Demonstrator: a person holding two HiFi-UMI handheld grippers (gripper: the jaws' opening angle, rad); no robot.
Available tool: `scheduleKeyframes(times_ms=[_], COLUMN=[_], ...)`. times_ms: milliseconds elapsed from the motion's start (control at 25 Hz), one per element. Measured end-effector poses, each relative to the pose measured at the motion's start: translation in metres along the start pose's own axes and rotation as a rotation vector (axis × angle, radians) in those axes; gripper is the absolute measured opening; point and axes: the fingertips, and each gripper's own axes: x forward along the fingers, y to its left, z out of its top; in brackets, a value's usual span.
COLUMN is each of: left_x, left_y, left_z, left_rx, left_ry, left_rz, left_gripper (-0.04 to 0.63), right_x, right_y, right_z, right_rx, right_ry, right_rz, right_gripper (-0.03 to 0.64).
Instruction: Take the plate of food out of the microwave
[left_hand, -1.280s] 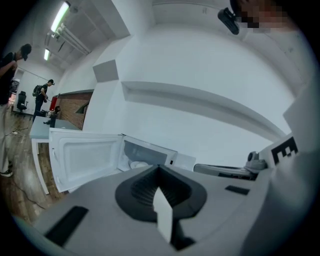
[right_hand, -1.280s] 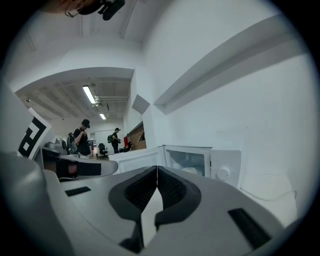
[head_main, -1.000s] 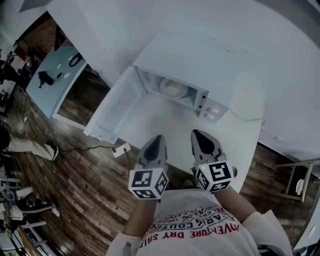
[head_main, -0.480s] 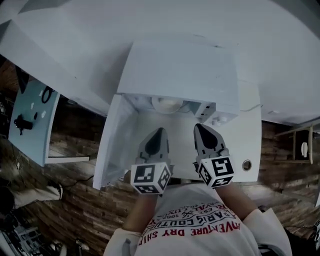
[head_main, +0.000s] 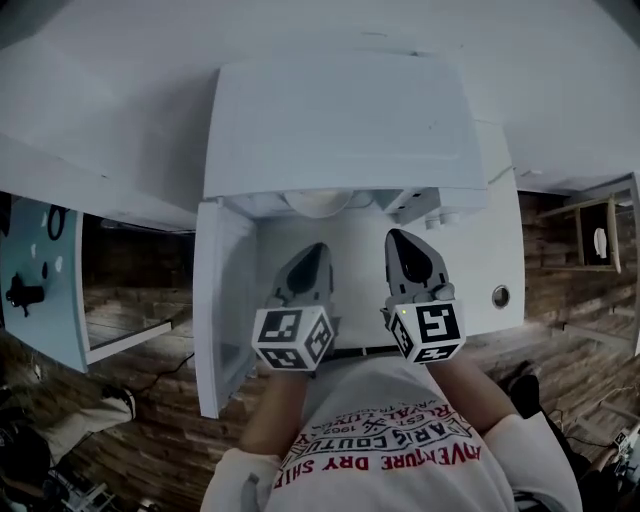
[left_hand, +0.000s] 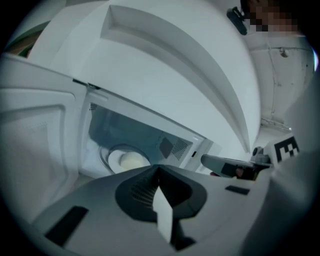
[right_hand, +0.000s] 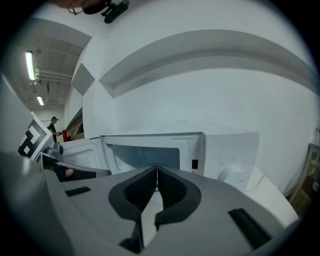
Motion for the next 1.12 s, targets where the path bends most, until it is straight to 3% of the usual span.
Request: scheduleKeyframes(times_ms=[160,360,520,640,720,1120], left_x=[0.019,0.039,0.055,0.066,0.074,0.105], left_y=[0.008,0.023,0.045,0.062,0.068,0.086], left_z=[-0.015,-0.028,-0.043,-0.054,-0.058,-0.063], left_rx=[-0.060,-0.237,-0.467,-0.686,-0.784,-0.962], left_ry=[-0.008,-0.059,-0.070,-0.092,-0.100,-0.106], left_rz=[-0.005,0.020,0.045,0.060,0.060,0.073], left_gripper=[0.006,0.020,0.110,0.136,0.138,0.137], right_x=[0.011,0.026,0.032,0.032,0.032,0.043], right_y=[-0.002,-0.004,-0.006,-0.010,-0.014,-0.015], right_z=[-0.017,-0.038,-0.057,-0.070,-0.076,-0.090], right_rx=[0.008,0.012,0.011,0.014,0.016,-0.013], right_ry=[0.036,0.081,0.121,0.151,0.167,0.216], right_rz=[0.006,0.025,0.039,0.055,0.060,0.115], right_gripper=[0.012,0.012,0.012,0.012,0.012,0.012])
